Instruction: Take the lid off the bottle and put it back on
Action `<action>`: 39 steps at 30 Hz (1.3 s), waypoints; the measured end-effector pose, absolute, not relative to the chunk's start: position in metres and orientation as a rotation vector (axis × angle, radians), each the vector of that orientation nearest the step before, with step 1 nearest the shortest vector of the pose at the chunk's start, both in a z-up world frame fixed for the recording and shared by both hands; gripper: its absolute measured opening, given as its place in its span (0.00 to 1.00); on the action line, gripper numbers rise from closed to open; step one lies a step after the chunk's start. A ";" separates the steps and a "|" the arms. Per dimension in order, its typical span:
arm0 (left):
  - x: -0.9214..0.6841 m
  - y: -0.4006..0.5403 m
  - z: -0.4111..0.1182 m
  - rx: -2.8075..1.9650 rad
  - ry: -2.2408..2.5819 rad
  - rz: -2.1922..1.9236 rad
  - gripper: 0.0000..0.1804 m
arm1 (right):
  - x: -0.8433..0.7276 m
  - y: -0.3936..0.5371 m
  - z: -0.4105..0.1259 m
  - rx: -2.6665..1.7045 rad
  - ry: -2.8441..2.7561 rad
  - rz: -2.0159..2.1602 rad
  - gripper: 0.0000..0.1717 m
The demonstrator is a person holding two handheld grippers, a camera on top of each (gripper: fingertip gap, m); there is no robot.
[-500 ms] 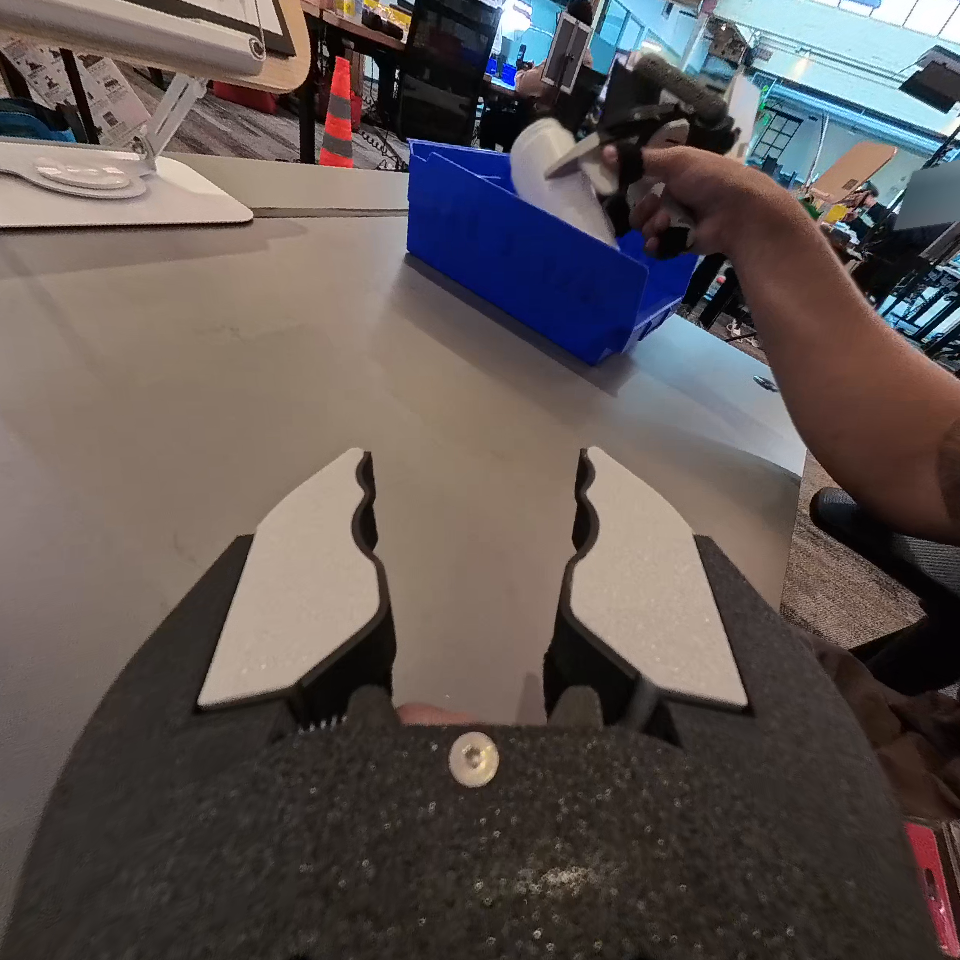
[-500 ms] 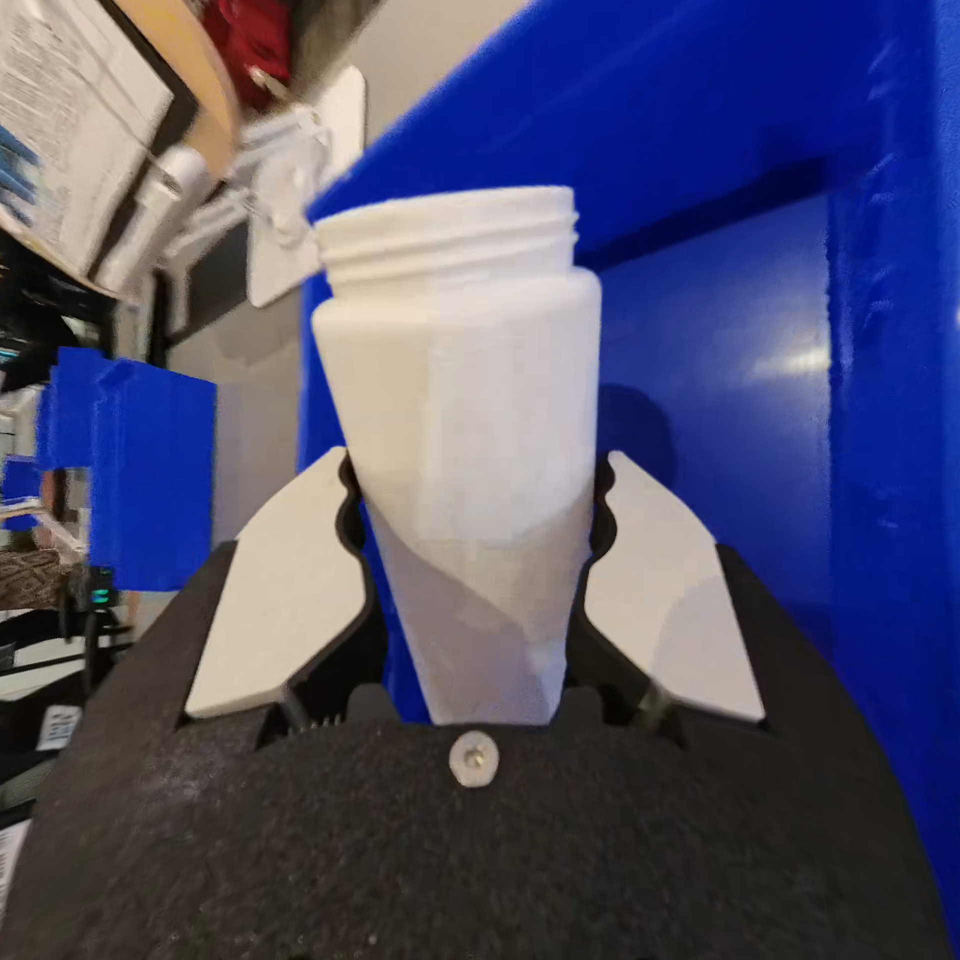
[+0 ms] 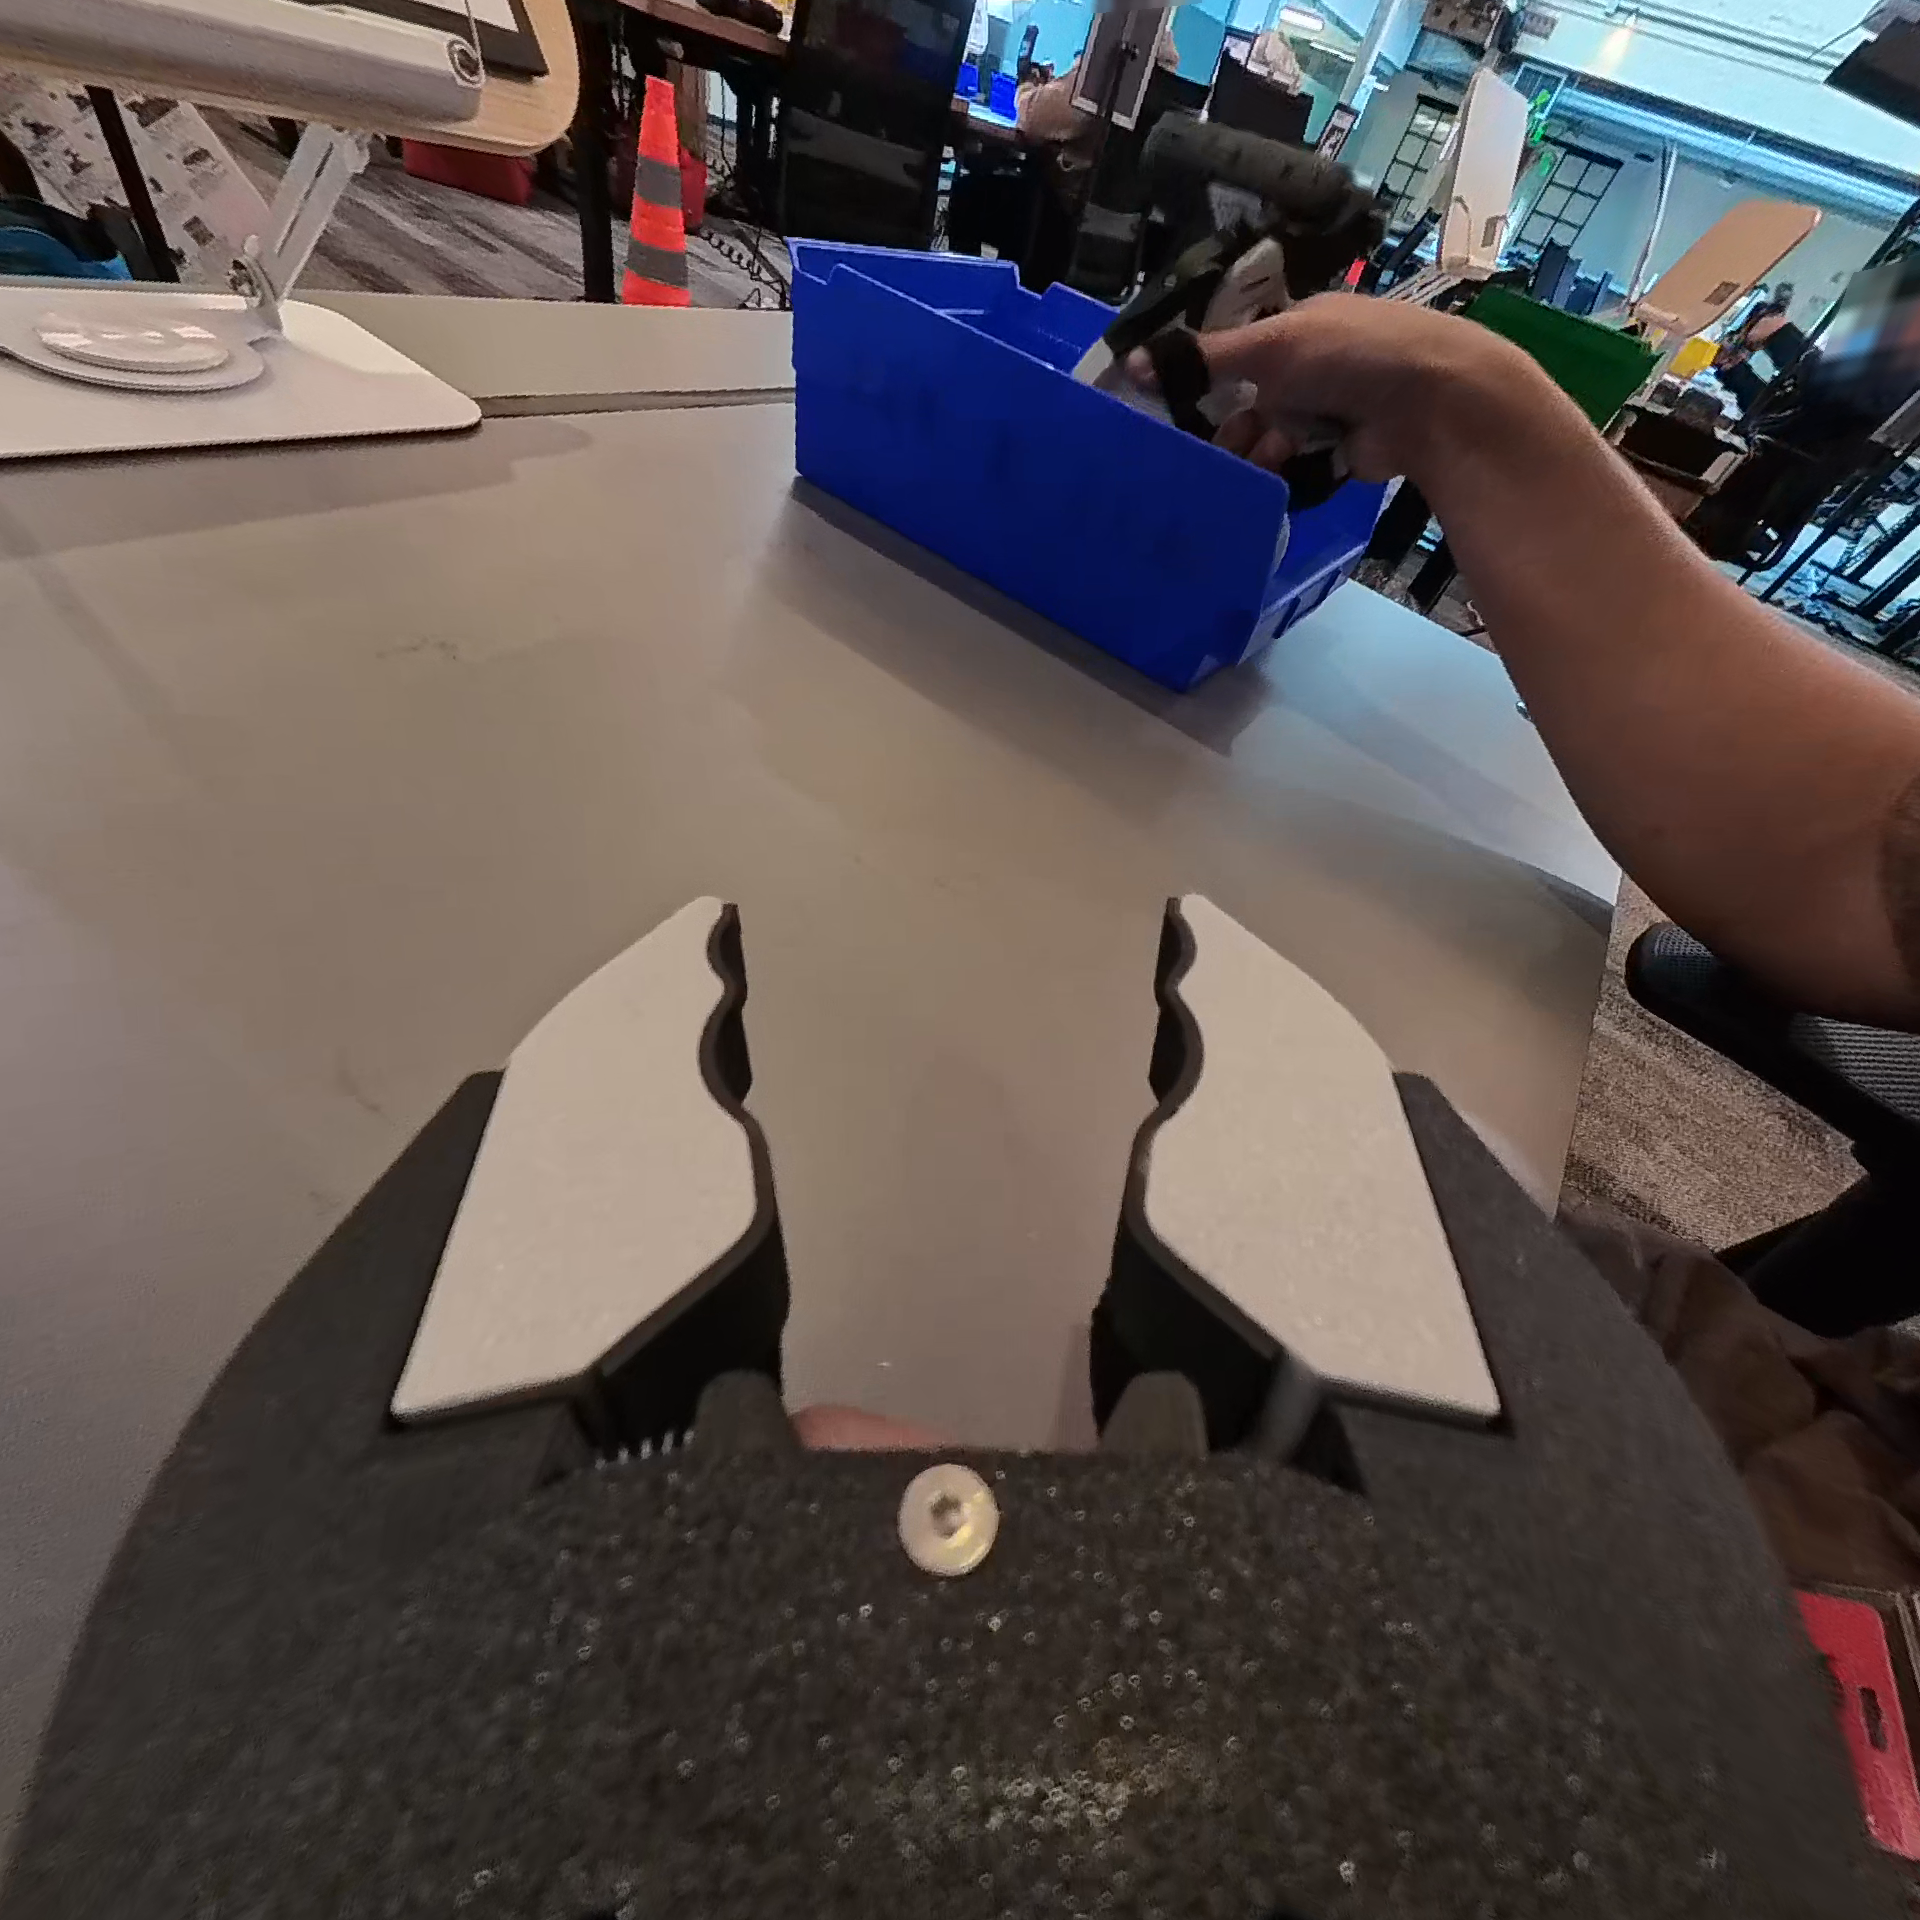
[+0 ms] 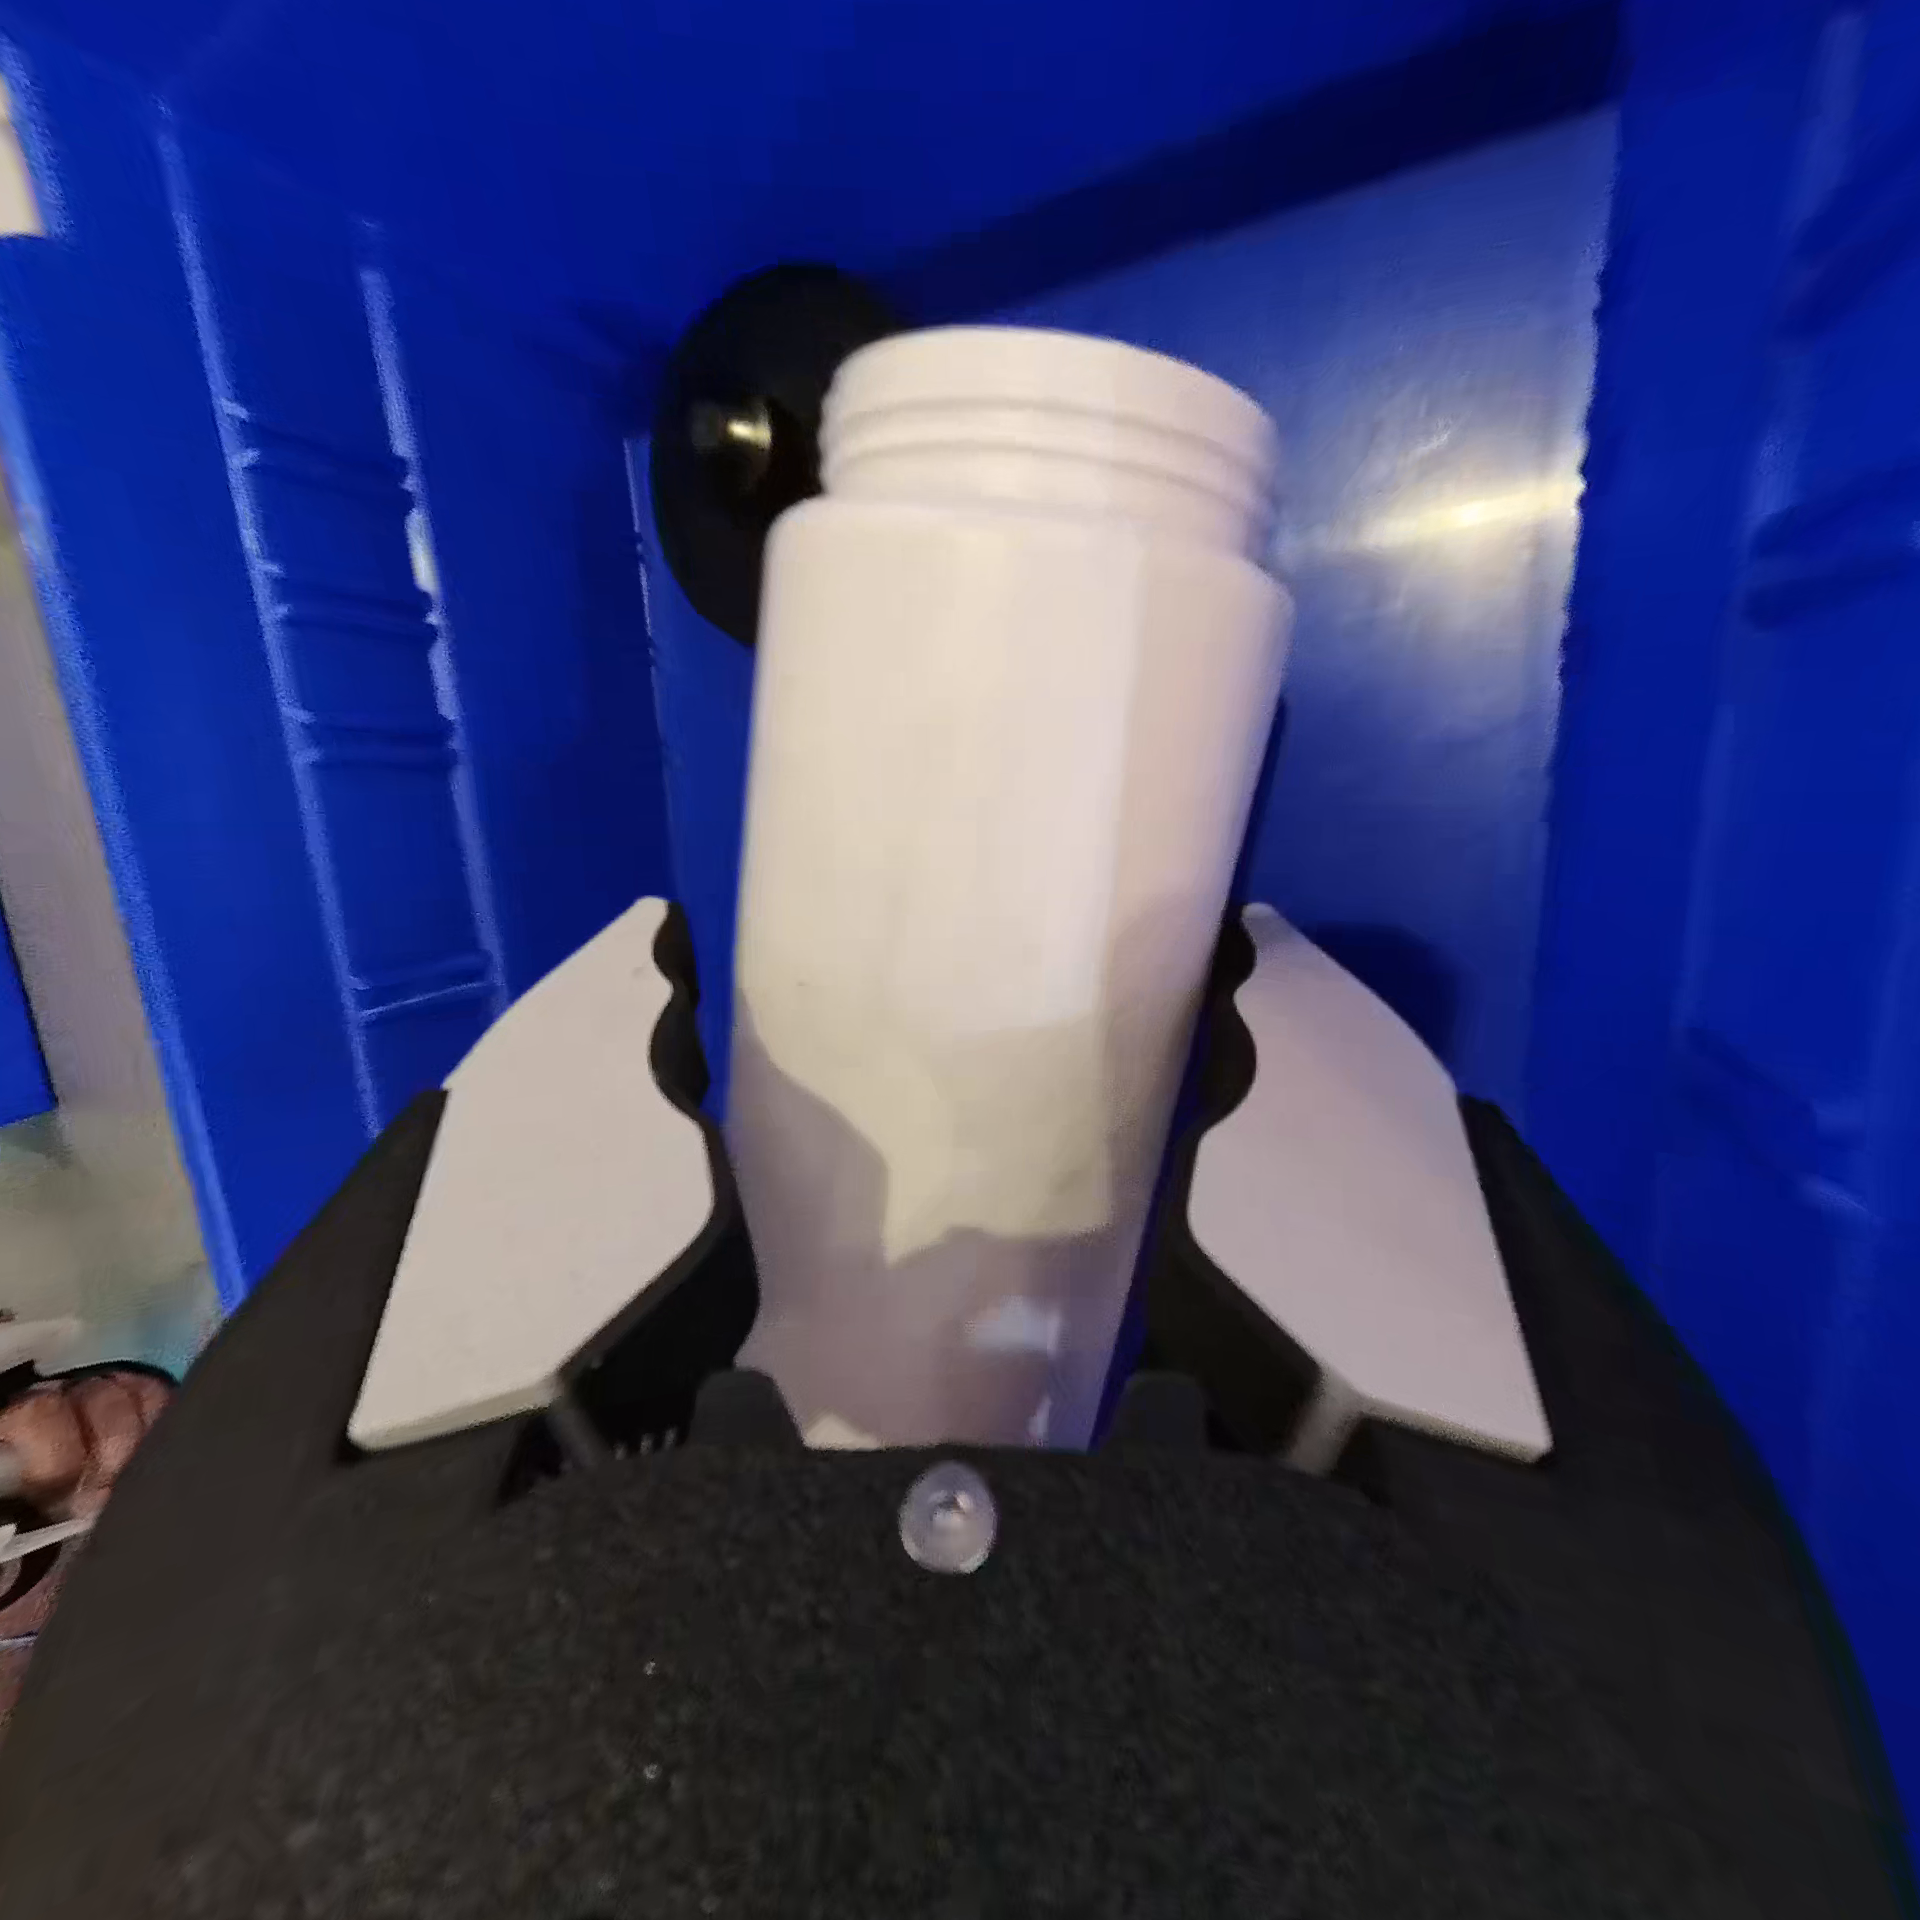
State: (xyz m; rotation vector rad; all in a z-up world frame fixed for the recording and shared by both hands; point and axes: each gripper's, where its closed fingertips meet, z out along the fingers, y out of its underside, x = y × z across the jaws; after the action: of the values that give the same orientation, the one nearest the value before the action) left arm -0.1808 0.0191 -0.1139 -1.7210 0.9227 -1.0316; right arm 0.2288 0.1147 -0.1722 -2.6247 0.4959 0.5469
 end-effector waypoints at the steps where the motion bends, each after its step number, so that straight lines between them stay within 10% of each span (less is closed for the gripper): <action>1: -0.181 0.019 -0.114 -1.720 0.926 -1.024 0.42 | 0.228 0.116 -0.165 -2.608 0.480 0.542 0.57; 13: -0.247 0.044 -0.078 -1.630 0.755 -0.559 0.41 | 0.166 0.061 0.064 -1.666 -0.103 0.254 0.43; 23: -0.371 0.058 -0.104 -1.805 0.348 -0.398 0.40 | 0.144 -0.048 -0.089 -1.793 0.042 -0.030 0.40; 39: -0.359 0.060 -0.123 -1.860 0.455 -0.348 0.42 | 0.153 -0.050 -0.116 -1.898 -0.015 -0.157 0.37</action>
State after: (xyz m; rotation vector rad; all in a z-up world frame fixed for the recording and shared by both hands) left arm -0.3587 0.0601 -0.1225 -1.8599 0.4545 -0.3484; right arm 0.1533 -0.0504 -0.1163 -1.8979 -0.0146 -0.1569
